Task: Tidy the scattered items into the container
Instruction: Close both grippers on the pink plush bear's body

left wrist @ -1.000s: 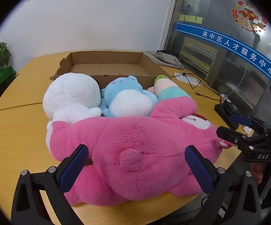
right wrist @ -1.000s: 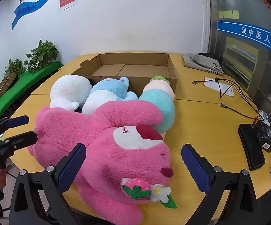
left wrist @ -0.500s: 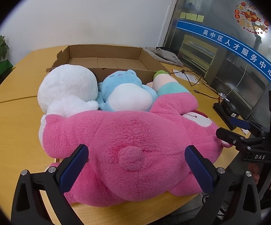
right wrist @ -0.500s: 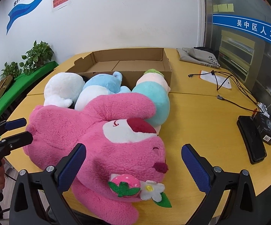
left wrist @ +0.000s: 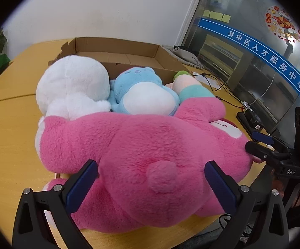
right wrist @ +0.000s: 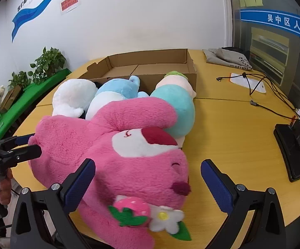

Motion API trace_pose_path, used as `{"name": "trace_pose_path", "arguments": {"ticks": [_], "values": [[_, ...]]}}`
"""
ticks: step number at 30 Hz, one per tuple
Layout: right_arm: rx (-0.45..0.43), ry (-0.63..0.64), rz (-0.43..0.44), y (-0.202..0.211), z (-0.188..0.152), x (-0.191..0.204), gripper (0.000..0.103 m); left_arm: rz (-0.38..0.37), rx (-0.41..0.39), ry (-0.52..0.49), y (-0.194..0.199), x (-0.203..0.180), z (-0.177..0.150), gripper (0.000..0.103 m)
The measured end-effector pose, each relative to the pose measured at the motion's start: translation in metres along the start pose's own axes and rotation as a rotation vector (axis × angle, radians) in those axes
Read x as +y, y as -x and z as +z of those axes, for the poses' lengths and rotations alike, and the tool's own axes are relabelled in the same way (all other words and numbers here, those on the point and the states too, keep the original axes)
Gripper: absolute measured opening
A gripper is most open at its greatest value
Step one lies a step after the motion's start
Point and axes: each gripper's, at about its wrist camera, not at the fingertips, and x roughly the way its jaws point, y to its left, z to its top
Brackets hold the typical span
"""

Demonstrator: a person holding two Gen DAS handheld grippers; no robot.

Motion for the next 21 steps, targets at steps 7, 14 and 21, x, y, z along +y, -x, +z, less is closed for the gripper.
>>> {"name": "trace_pose_path", "arguments": {"ticks": [7,14,21], "values": [[0.075,-0.117,0.163,-0.038,-0.018,-0.042,0.103,-0.118,0.095,0.095,-0.030,0.029,-0.005,0.096],[0.073,-0.175,0.334,-0.065,-0.025,-0.040,0.101,-0.162,0.105,0.095,-0.022,0.034,-0.007,0.058],[0.016,-0.109,0.301,-0.031,-0.022,-0.017,0.077,-0.168,0.069,0.046,0.004,0.019,-0.010,0.044]]}}
